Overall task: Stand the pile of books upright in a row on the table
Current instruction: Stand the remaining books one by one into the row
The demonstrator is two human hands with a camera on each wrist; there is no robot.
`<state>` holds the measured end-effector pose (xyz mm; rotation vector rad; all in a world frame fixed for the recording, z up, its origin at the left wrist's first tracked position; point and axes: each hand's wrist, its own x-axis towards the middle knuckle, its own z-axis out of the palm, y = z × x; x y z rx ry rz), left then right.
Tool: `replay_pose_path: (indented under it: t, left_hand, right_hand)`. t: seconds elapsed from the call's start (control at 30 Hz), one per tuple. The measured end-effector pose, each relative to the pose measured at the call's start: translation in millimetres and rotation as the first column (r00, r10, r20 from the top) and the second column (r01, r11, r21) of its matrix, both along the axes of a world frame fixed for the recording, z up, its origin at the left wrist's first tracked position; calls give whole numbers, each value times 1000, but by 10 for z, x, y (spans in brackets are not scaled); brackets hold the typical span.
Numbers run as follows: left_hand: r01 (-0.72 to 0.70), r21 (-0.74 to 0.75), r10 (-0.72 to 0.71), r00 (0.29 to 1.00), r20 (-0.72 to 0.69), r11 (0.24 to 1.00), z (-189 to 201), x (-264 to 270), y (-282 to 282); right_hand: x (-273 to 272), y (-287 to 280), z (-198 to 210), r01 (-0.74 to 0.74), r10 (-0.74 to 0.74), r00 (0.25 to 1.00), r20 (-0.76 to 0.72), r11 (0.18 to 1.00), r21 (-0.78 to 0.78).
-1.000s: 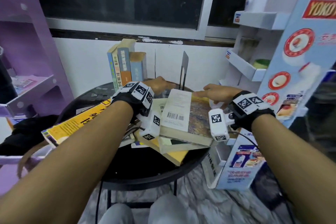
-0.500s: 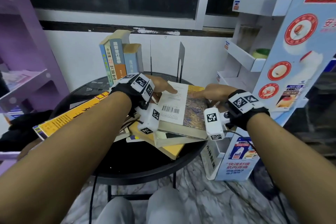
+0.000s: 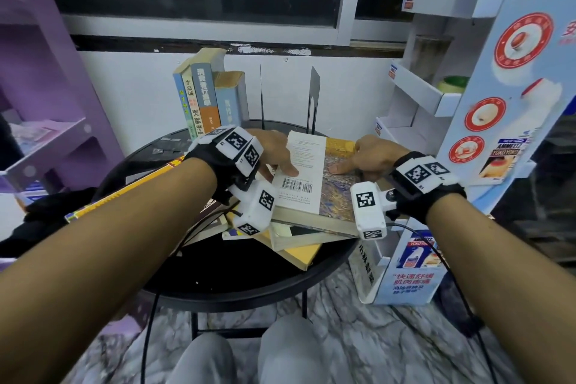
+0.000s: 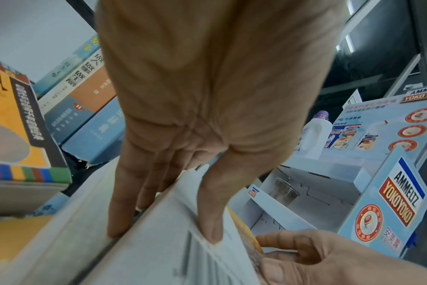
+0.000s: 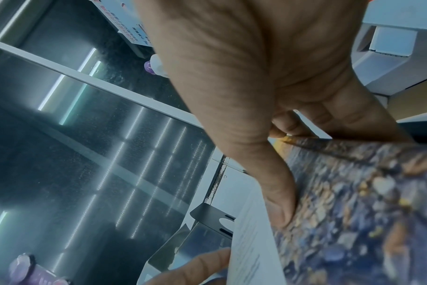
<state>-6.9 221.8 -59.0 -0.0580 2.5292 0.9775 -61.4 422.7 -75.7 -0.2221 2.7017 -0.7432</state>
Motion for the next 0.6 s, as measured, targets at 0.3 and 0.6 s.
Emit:
replay_pose_path:
  t: [0.3,0.6]
  left_hand:
    - [-27,212,58,988,-145,977,23,39,-102]
    - [-107,496,313,882,-353,862,109,19,-145]
  right_hand:
    - [30,-61,105,136,-163,979,-125,970,-200]
    - [185,-88,219,60,-307,828,-469,881,-470]
